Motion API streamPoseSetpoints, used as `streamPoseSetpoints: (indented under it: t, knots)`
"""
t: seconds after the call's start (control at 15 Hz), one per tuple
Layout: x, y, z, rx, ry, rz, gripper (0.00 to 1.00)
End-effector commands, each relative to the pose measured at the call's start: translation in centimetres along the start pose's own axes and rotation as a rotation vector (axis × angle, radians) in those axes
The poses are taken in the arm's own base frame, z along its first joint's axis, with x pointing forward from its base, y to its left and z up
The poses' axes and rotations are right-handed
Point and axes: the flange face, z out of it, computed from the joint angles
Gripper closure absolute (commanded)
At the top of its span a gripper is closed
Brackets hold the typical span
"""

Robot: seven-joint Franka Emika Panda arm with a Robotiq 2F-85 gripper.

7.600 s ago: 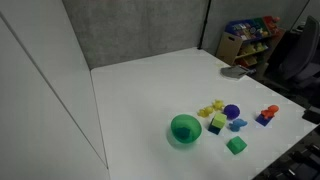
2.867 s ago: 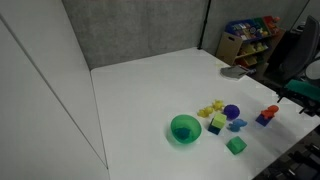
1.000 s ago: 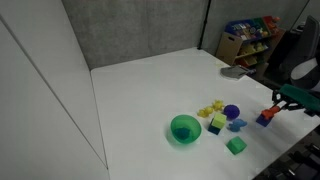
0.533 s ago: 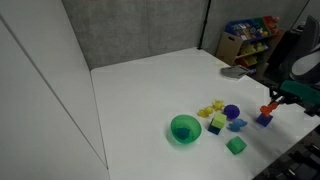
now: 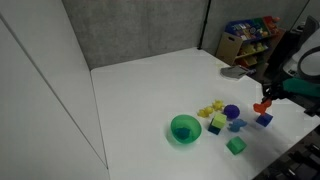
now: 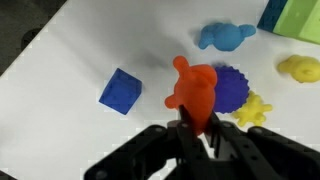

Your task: Put the orange toy in the green bowl

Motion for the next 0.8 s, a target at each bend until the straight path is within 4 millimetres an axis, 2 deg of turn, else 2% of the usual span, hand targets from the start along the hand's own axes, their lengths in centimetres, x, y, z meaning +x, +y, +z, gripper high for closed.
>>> streamPoseSetpoints:
  t: [0.0, 0.27, 0.33, 0.67, 0.73]
  knots:
    - [-2.7, -1.9, -2.6, 0.012, -0.01, -0.159, 0.95]
    - [-4.9, -4.0, -3.4, 0.002, -0.016, -0.27, 0.95]
    - [-3.9, -4.0, -2.5, 0.006, -0.011, -0.221, 0.82]
    - [-4.7, -4.4, -2.8, 0.005, -0.016, -0.247, 0.82]
    - [-4.7, -4.4, -2.8, 0.005, -0.016, -0.247, 0.95]
